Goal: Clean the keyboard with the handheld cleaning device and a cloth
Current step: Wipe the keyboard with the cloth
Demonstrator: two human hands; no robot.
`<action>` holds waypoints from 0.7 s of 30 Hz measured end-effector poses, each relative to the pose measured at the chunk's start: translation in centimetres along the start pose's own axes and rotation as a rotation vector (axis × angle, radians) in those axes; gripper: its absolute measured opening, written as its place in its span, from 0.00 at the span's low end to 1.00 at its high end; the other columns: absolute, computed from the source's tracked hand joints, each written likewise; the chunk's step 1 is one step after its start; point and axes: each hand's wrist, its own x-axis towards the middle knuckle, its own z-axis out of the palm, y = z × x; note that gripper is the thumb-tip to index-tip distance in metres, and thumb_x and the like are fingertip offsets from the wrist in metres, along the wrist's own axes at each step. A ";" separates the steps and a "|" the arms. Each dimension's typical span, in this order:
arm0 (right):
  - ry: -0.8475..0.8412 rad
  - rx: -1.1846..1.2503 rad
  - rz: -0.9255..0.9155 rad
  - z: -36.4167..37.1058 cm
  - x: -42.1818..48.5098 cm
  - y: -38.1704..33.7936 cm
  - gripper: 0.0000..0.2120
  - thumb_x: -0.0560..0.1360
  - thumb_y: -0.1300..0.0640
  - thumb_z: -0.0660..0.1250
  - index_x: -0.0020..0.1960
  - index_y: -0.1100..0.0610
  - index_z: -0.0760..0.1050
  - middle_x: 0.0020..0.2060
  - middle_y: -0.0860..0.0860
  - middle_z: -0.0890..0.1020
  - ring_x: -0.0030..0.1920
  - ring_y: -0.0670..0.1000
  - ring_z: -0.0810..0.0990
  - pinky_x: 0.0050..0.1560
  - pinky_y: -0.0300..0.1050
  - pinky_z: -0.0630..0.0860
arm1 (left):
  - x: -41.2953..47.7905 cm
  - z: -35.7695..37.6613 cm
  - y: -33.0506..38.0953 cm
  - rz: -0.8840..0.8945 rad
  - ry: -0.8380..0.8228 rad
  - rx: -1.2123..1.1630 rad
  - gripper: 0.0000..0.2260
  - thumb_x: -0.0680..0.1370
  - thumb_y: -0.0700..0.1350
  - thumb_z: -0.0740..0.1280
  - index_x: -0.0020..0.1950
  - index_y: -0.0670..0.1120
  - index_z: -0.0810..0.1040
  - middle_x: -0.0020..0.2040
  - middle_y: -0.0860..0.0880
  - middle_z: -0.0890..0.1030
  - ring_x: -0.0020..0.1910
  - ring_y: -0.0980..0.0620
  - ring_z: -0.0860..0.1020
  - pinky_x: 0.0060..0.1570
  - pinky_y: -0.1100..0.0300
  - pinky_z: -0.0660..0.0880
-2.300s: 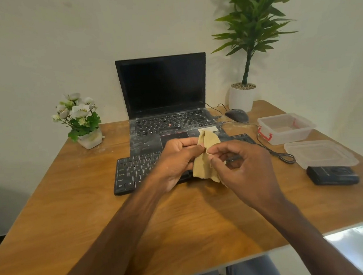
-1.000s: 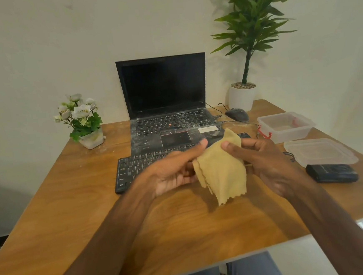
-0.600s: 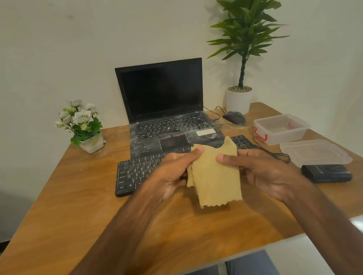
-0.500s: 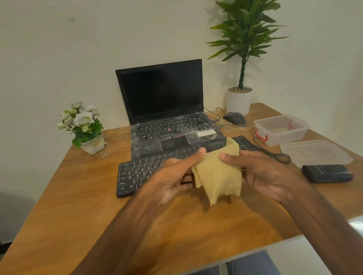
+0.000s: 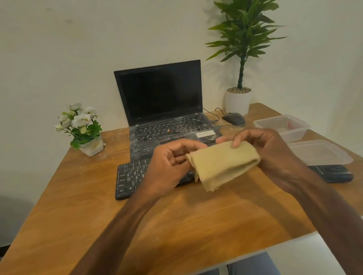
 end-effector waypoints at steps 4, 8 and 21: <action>-0.057 0.052 0.058 0.0 -0.1 1.2 0.13 0.74 0.71 0.67 0.39 0.57 0.83 0.54 0.57 0.86 0.57 0.57 0.84 0.46 0.52 0.84 | -0.4 0.0 -0.8 -0.029 -0.022 0.058 0.09 0.80 0.33 0.71 0.58 0.43 0.83 0.52 0.47 0.88 0.53 0.48 0.87 0.48 0.56 0.84; -0.133 0.222 0.214 -0.4 -0.1 2.1 0.16 0.75 0.77 0.56 0.49 0.62 0.77 0.59 0.60 0.84 0.58 0.56 0.84 0.41 0.42 0.82 | -0.4 -0.5 -0.8 -0.069 -0.048 0.049 0.10 0.81 0.33 0.69 0.59 0.44 0.81 0.52 0.45 0.88 0.52 0.46 0.87 0.45 0.53 0.85; -0.325 -0.321 0.234 5.2 8.0 1.0 0.16 0.71 0.55 0.78 0.57 0.55 0.83 0.50 0.50 0.87 0.52 0.50 0.86 0.53 0.49 0.83 | 2.5 -7.4 -0.6 -0.042 0.045 0.238 0.10 0.81 0.39 0.71 0.60 0.49 0.82 0.54 0.53 0.88 0.54 0.56 0.86 0.47 0.58 0.85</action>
